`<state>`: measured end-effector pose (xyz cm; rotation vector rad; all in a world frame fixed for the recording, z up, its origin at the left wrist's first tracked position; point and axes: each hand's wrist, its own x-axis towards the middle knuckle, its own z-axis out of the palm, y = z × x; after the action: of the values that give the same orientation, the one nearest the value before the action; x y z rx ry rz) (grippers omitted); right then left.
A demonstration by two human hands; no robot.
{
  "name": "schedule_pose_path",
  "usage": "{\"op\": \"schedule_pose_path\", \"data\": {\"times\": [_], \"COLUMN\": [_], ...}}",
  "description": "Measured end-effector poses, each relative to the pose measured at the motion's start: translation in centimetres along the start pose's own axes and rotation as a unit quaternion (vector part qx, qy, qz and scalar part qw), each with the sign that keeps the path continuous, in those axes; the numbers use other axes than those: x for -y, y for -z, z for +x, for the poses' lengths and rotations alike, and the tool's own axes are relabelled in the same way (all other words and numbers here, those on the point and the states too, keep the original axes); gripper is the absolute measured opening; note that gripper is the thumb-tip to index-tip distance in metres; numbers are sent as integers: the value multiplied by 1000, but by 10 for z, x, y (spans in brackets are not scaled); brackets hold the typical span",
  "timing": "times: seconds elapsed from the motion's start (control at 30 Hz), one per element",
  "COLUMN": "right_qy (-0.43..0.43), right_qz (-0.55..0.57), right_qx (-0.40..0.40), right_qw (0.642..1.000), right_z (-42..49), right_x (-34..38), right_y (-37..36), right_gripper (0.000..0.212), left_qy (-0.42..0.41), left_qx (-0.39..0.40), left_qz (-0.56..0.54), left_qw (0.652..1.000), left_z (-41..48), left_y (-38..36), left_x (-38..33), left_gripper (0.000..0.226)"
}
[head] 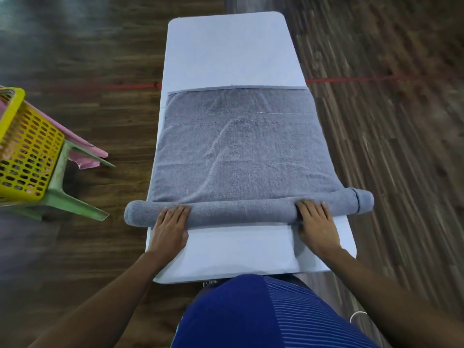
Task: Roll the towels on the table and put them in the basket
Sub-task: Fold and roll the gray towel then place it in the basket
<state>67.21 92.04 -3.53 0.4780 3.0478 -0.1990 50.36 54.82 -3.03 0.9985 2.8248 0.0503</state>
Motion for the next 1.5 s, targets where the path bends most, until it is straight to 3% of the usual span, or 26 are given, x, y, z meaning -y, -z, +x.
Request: {"op": "schedule_pose_path", "data": {"times": [0.17, 0.27, 0.37, 0.47, 0.53, 0.6, 0.77, 0.93, 1.07, 1.13, 1.2, 1.3, 1.4, 1.5], "right_qy": [-14, -23, -42, -61, -61, -46, -17, -47, -70, -88, -100, -96, -53, -7], "right_qz": [-5, 0, 28, -1, -2, 17, 3, 2, 42, 97, 84, 24, 38, 36], "right_qx": [0, 96, 166, 65, -32, -63, 24, 93, 298, 340, 258, 59, -11, 17], "right_qw": [1000, 995, 985, 996, 998, 997, 1000, 995, 951, 931, 957, 993, 998, 999], "right_z": [18, 32, 43, 43, 40, 37, 27, 50, 69, 73, 73, 70, 58, 36], "right_x": [1, 1, -4, -8, -4, 1, 3, 2, -4, -7, -10, -8, -1, 1], "right_y": [14, 31, 38, 30, 25, 24, 10, 28, 48, 48, 43, 36, 29, 16], "right_gripper": [32, 30, 28, 33, 22, 17, 57, 39, 28, 32, 33, 24, 31, 48], "left_qy": [15, 32, 57, 56, 61, 40, 9, 39, 103, 117, 104, 89, 40, -29], "left_qx": [-15, 73, 128, 8, -98, -112, 48, 82, 203, 205, 103, -48, -43, -18], "left_qz": [-15, -30, -90, -68, -67, -75, -19, -30, -119, -200, -215, -130, -108, -52], "left_qw": [1000, 996, 986, 996, 991, 990, 999, 995, 966, 951, 966, 986, 992, 998], "left_z": [18, 29, 36, 36, 35, 33, 26, 47, 55, 57, 57, 57, 52, 40], "left_y": [20, 27, 29, 23, 21, 21, 7, 30, 42, 41, 38, 29, 29, 20], "left_x": [-6, -3, 5, 11, 9, 1, -1, -3, 2, 8, 12, 12, -1, -5], "left_gripper": [32, 11, 18, 30, 25, 26, 61, 31, 22, 25, 24, 18, 24, 46]}}
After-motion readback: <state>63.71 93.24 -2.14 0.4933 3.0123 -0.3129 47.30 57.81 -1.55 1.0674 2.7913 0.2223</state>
